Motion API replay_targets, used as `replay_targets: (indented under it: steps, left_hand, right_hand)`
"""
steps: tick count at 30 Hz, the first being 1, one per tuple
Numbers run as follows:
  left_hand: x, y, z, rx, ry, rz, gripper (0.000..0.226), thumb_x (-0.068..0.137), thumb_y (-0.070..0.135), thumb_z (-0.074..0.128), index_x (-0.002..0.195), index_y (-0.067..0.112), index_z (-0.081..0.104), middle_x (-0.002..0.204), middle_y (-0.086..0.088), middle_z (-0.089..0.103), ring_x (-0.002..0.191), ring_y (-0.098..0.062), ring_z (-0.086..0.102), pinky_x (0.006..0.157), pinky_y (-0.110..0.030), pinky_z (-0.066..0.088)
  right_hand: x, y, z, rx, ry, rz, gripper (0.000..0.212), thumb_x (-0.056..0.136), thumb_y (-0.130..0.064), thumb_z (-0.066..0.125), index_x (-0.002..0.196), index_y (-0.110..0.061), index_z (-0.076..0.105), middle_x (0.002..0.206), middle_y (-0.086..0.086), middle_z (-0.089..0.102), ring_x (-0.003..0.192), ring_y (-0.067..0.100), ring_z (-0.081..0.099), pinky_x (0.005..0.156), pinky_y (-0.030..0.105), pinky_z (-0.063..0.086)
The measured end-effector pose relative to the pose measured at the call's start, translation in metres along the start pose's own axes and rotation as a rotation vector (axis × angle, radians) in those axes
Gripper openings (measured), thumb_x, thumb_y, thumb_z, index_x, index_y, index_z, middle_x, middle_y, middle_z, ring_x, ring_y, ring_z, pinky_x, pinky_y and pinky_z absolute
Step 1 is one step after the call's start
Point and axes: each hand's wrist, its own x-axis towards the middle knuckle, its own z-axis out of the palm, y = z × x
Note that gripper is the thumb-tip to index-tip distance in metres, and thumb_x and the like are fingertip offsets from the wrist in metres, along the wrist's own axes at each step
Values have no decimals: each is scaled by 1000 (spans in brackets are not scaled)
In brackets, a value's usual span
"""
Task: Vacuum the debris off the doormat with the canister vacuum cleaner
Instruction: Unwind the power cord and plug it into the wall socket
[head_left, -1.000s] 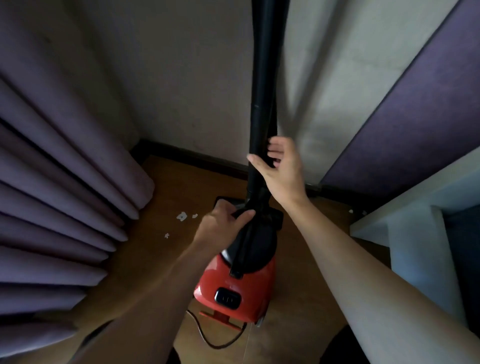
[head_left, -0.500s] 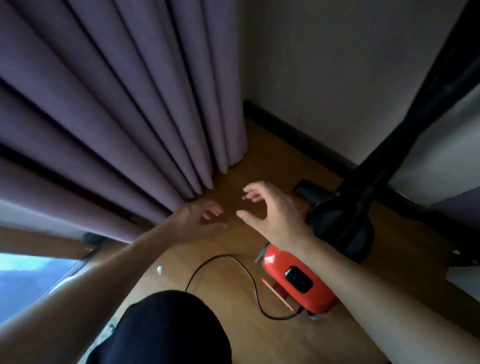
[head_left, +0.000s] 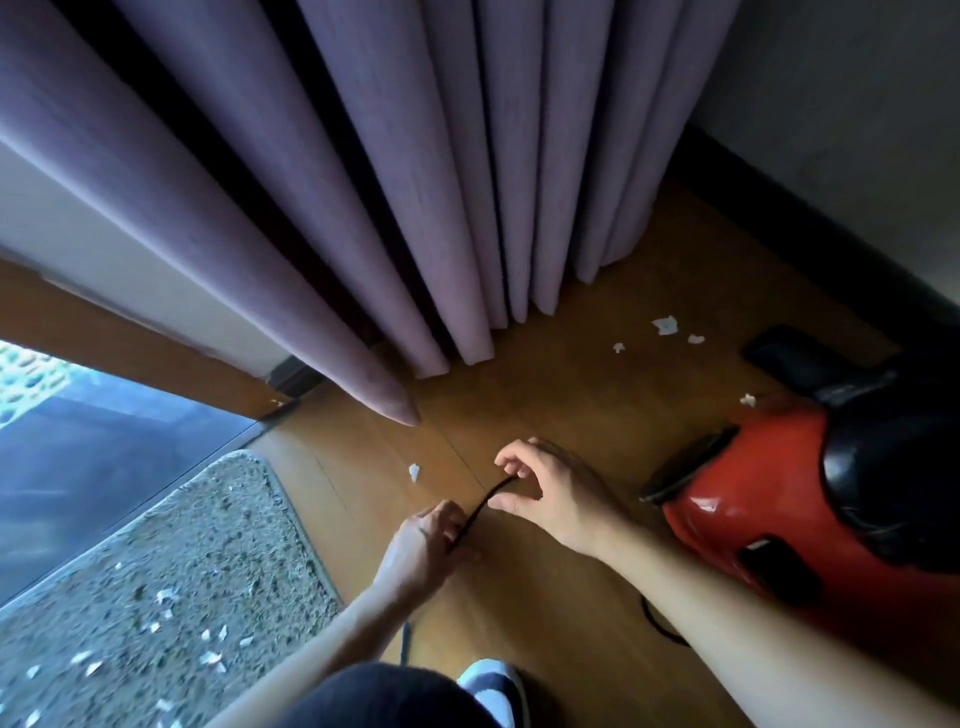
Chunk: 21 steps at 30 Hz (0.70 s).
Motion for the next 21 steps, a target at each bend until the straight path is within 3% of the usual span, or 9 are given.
replay_targets:
  steps: [3,6,9,12,16,18,21]
  left_hand:
    - [0,9,9,-160,7,-108,3,89,17,70,87,15,68,76,1,68,61,-15,64,63,-36,57]
    - [5,37,-10,-498,24,-186,12,95,11,65,84,14,68,71,-2,68,54,-17,67,59,-39,62]
    - [15,83,-46,-685,33,-121,12,95,8,65,83,7,68,68,-4,63,52,-12,60,53,-28,55]
    - [22,136,-83,-790,9,-56,19,93,9,67,74,9,67,59,-1,57,51,-10,52,50,-21,47]
    - [24,206,-119,-865,-101,29,13,94,14,66,83,8,69,60,1,59,54,-9,52,51,-19,44]
    - [21,241,-131,-940,-171,46,11,95,12,64,90,4,68,66,-1,61,57,-8,53,54,-19,46]
    - [16,285,-140,-1021,-248,82,12,96,9,61,100,-2,65,73,-4,60,56,-5,53,55,-14,49]
  right_hand:
    - [0,3,-8,8,33,0,35,82,-42,79,108,-25,63,101,-14,61,91,4,59,80,31,55]
    - [-9,3,-21,16,71,7,38,83,-48,76,110,-24,63,101,-13,62,93,4,61,80,29,56]
    - [-16,-4,-38,103,118,27,52,79,-63,68,110,-21,64,99,-12,64,94,3,63,82,24,55]
    - [-24,-19,-60,191,146,60,58,75,-76,64,113,-33,59,100,-17,63,97,1,64,84,21,55]
    - [-37,-43,-86,447,220,140,58,69,-66,74,116,-36,59,103,-9,71,97,3,69,86,23,57]
    - [-43,-54,-92,512,158,165,56,73,-57,76,118,-25,65,106,-6,74,100,3,71,89,25,56]
    - [-49,-68,-96,656,133,149,34,87,-35,74,109,-10,73,99,-1,78,95,7,73,84,26,57]
